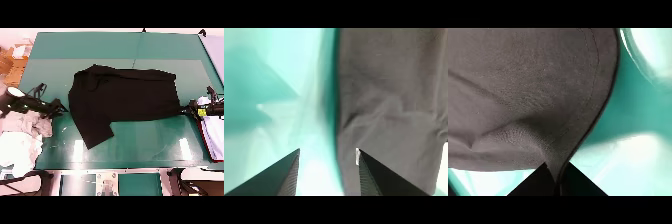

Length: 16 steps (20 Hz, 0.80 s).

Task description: Fold the shirts.

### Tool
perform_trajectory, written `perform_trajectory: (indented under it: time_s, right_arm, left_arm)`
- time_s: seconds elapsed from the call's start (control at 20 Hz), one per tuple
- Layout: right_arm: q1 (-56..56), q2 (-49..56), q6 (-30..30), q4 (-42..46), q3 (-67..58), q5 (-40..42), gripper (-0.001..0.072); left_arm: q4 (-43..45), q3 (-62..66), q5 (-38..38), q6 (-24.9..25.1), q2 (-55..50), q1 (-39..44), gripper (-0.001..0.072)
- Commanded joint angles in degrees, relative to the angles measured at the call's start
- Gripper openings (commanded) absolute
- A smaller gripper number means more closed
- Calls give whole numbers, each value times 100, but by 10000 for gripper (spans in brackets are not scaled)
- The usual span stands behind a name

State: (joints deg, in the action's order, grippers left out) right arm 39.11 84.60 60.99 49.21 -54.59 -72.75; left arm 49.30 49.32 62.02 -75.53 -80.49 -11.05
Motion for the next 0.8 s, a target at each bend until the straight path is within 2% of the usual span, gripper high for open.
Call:
perform_trajectory:
  time_s: [0.0, 0.15, 0.35, 0.4, 0.45, 0.65, 0.7, 0.75]
  right_arm:
    - [-4, 2, -15, -59, -4, -15, 13]
    - [-4, 2, -17, -57, -2, -79, 13]
    - [-4, 2, -17, -59, 61, -79, 13]
    - [-2, 2, -17, -57, 87, -76, 13]
    - [-2, 2, -17, -55, 94, -79, 13]
    - [-2, 0, -11, -57, 94, -90, 13]
    - [-2, -2, -11, -59, 94, -127, 13]
    - [-2, -7, -11, -63, 83, -190, 13]
  left_arm:
    - [-1034, -542, -901, 468, -275, 424, 447]
    - [-1873, -570, -1231, 990, -584, 702, 445]
    - [-1895, -529, -1147, 1001, -538, 452, 423]
    - [-1882, -529, -1029, 1027, -542, 400, 289]
    - [-1882, -529, -918, 1147, -540, 385, 185]
    - [-1888, -527, -704, 1217, -540, 385, 164]
    - [-1893, -525, -632, 1309, -533, 385, 23]
    - [-1884, -487, -535, 1329, -518, 385, 21]
